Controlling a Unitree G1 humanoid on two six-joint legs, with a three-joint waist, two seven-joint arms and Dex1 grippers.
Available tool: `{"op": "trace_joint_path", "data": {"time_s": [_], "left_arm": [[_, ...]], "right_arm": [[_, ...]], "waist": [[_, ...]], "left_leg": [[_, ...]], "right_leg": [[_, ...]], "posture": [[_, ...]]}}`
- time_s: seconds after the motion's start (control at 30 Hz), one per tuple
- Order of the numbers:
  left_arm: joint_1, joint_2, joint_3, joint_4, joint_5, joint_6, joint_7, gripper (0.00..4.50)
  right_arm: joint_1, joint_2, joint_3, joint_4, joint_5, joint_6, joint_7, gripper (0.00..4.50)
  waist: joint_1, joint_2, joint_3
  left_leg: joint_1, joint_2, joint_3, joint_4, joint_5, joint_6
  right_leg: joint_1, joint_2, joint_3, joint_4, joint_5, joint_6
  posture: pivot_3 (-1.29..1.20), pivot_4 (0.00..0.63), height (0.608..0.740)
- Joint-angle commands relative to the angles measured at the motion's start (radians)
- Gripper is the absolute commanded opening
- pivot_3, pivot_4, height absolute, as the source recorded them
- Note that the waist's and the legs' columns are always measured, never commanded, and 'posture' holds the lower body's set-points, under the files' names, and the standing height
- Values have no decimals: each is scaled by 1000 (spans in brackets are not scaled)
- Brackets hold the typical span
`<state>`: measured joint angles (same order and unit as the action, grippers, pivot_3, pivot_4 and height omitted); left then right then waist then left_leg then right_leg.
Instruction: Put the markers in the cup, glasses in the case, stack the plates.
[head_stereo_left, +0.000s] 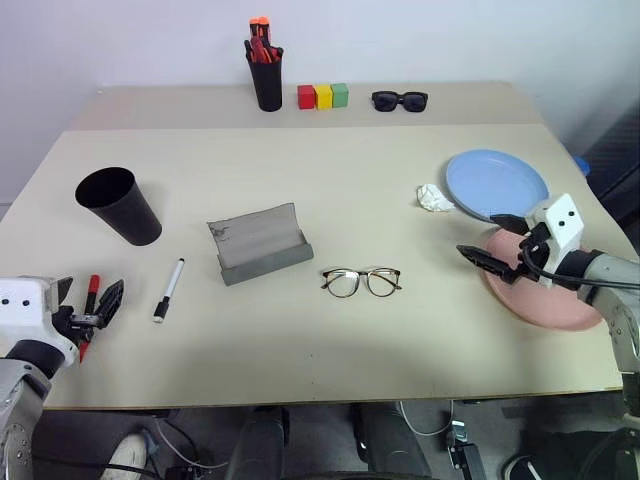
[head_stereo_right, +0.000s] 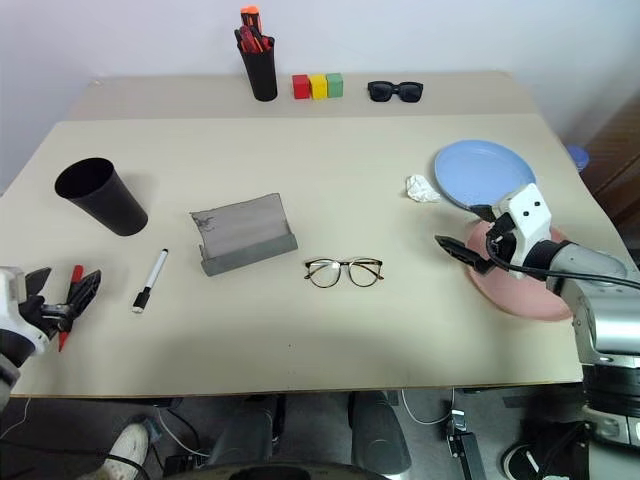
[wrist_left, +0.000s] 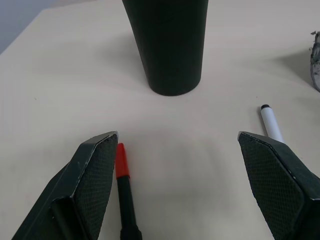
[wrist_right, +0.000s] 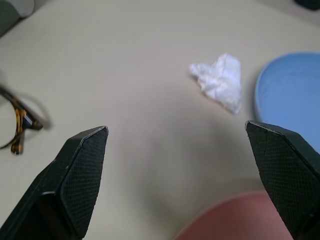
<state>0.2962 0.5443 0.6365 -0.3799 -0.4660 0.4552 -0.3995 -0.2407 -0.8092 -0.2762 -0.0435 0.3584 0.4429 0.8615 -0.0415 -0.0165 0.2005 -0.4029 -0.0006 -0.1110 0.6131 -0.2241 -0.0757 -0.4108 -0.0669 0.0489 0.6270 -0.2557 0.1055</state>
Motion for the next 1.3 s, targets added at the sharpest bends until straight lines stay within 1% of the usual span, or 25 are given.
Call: {"op": "trace_joint_path", "data": {"time_s": [0.03,0.17,0.3,0.37,0.4,0.43,0.5,0.53,0.6,0.67,0.7,0.77,0.93,1.0,1.07,1.23,1.27,1.3], "left_arm": [[-13,0,-8,-10,27,-22,15,3930],[-27,-10,-5,-6,39,-33,35,3930],[-38,-25,22,-2,49,-6,87,3930],[-45,-14,35,9,63,56,137,3930],[-54,-5,37,13,61,115,166,3930],[-62,6,44,21,59,166,186,4466],[-97,24,35,22,71,276,242,4486],[-116,32,29,22,79,304,262,4486],[-163,35,46,38,55,382,284,4486],[-214,44,28,27,44,524,317,4486],[-232,69,8,35,44,601,315,4486],[-258,100,-14,64,52,678,306,4486],[-382,84,19,147,17,788,292,4486],[-420,92,14,180,27,809,292,3957],[-451,101,7,210,46,824,303,3208],[-500,104,29,254,68,820,317,541],[-511,101,43,251,80,750,322,34],[-518,98,53,249,89,698,326,34]], "right_arm": [[-22,13,18,-31,3,-12,-12,4500],[-60,34,45,-25,9,-18,-20,4500],[-115,78,113,-25,-21,-37,-44,4500],[-145,117,157,-37,-50,-41,-84,4500],[-160,144,184,-51,-58,-42,-97,4500],[-170,173,211,-80,-61,-31,-113,4500],[-190,222,275,-133,-64,-16,-117,4500],[-191,237,310,-163,-69,-13,-111,4500],[-181,264,387,-234,-78,-5,-98,4500],[-180,279,464,-310,-61,0,-53,4500],[-184,290,498,-341,-56,0,-36,4500],[-186,324,536,-370,-47,9,-40,4500],[-176,377,599,-387,-63,21,-58,4500],[-177,389,597,-379,-61,23,-69,4500],[-177,391,590,-365,-68,15,-75,4500],[-177,395,590,-359,-79,7,-82,4500],[-181,395,590,-354,-85,-2,-82,4500],[-185,396,590,-351,-89,-7,-82,4500]], "waist": [[0,0,0],[-2,0,0],[-2,0,0],[-3,0,0],[-2,0,0],[-2,0,0],[-2,0,0],[-2,0,0],[1,0,0],[3,0,0],[2,-1,0],[-2,-1,-1],[1,-1,-1],[2,-1,-1],[1,-1,-1],[-5,-1,-1],[-5,-1,-1],[-4,-1,-1]], "left_leg": [[0,0,0,0,0,0],[0,0,0,0,0,0],[1,0,0,0,0,0],[1,0,-1,0,0,0],[1,0,-1,0,0,0],[1,0,-1,0,0,0],[1,0,-2,0,0,0],[1,0,-2,0,0,0],[1,0,-2,0,0,0],[1,0,-3,0,0,0],[1,0,-3,0,0,0],[1,0,-3,0,0,0],[6,0,-4,0,0,0],[7,0,-4,0,0,0],[8,0,-3,0,0,0],[10,0,-3,-2,0,0],[10,1,-3,-2,0,0],[11,1,-3,-2,0,0]], "right_leg": [[0,0,0,0,0,0],[0,0,0,0,0,0],[0,0,0,2,0,0],[0,1,0,2,0,0],[0,1,0,2,0,0],[0,1,0,3,0,0],[0,2,0,3,0,0],[0,2,0,3,0,0],[0,2,0,3,0,1],[0,2,0,3,0,1],[0,2,-1,3,0,1],[0,2,-1,3,2,3],[4,2,-1,5,0,1],[5,2,-1,4,0,1],[6,2,-1,4,0,1],[6,2,-1,5,0,1],[6,3,-1,5,0,1],[6,3,-1,5,0,1]], "posture": [[0,150,740],[0,150,740],[0,150,740],[0,150,740],[0,150,740],[0,150,740],[0,150,740],[0,150,740],[0,150,740],[0,150,740],[0,150,740],[0,150,740],[0,150,740],[0,150,740],[0,150,740],[0,150,740],[0,150,740],[0,150,740]]}}
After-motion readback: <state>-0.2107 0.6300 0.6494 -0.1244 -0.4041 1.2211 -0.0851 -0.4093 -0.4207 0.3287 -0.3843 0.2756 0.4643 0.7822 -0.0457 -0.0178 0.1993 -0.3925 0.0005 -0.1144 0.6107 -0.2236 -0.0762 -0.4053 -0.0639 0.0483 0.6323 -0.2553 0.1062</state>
